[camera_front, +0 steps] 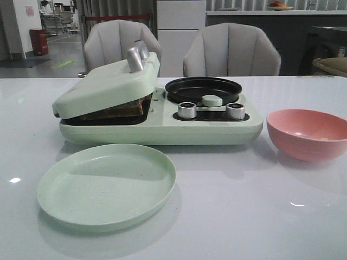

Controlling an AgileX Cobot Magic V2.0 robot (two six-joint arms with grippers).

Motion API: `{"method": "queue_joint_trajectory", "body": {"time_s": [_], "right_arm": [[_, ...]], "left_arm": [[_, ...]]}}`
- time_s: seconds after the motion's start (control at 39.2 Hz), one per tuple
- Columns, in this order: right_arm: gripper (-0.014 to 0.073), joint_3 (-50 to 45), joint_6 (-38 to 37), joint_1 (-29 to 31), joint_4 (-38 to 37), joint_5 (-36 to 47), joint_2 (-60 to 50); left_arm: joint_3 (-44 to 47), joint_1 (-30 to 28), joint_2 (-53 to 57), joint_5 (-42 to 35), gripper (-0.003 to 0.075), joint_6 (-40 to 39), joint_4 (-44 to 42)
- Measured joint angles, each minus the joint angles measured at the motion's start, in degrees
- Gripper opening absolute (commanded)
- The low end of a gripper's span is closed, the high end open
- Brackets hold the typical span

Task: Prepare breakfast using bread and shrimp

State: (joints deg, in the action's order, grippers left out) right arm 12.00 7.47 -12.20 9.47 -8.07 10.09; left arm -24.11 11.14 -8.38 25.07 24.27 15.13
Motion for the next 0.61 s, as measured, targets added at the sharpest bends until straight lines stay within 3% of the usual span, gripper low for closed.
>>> {"method": "queue_joint_trajectory", "body": {"time_s": [0.13, 0.26, 0.61], "right_arm": [[0.0496, 0.0, 0.0, 0.0, 0.0, 0.0, 0.0], [0.0496, 0.0, 0.0, 0.0, 0.0, 0.0, 0.0], [0.0496, 0.0, 0.0, 0.0, 0.0, 0.0, 0.0]], "left_arm": [[4.9, 0.1, 2.4, 0.6, 0.0233, -0.6, 0.0], [6.3, 1.0, 2.7, 0.3, 0.0103, -0.7, 0.5], [6.3, 2.2, 2.7, 0.0, 0.0115, -0.9, 0.6]]}}
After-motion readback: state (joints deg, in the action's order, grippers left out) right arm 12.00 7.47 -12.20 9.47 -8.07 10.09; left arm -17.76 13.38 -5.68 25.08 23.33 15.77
